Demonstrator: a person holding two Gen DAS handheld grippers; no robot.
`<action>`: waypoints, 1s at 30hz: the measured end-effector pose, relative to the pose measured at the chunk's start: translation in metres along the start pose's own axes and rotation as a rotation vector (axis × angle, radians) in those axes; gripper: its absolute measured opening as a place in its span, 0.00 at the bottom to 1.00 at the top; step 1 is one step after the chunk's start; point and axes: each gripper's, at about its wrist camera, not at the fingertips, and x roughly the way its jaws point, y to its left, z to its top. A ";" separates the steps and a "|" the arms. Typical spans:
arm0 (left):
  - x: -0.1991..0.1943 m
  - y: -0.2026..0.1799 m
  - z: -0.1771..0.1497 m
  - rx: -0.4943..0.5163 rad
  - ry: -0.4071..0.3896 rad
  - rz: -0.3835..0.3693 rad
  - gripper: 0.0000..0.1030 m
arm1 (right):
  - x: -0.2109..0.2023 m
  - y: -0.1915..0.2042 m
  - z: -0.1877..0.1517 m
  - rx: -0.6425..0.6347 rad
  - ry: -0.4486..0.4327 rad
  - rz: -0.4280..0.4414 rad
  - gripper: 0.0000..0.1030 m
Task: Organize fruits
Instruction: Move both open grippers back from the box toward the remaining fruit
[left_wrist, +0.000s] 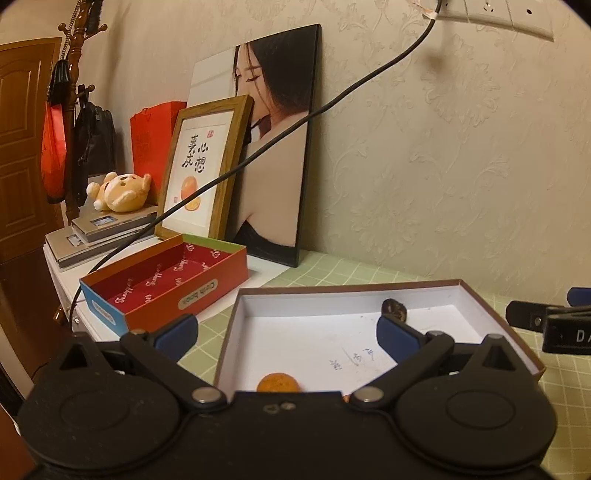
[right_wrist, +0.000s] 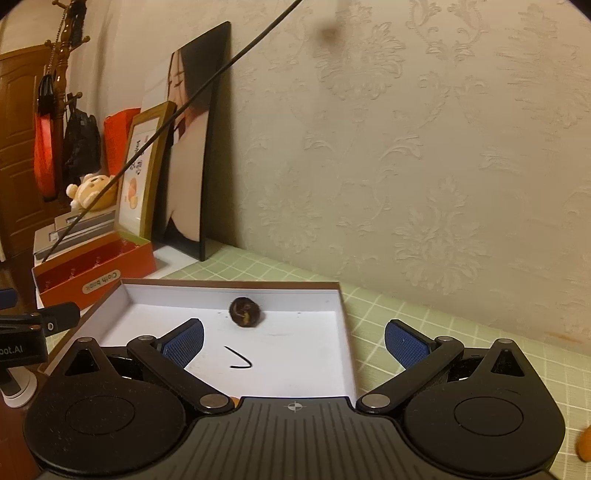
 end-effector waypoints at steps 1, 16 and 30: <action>0.000 -0.002 0.000 0.003 0.001 -0.001 0.94 | -0.002 -0.002 0.000 0.003 0.000 -0.002 1.00; -0.008 -0.038 0.004 0.023 0.012 -0.099 0.94 | -0.032 -0.038 -0.003 0.015 -0.021 -0.069 1.00; -0.015 -0.106 -0.002 0.086 0.010 -0.221 0.94 | -0.075 -0.102 -0.013 0.052 -0.040 -0.175 1.00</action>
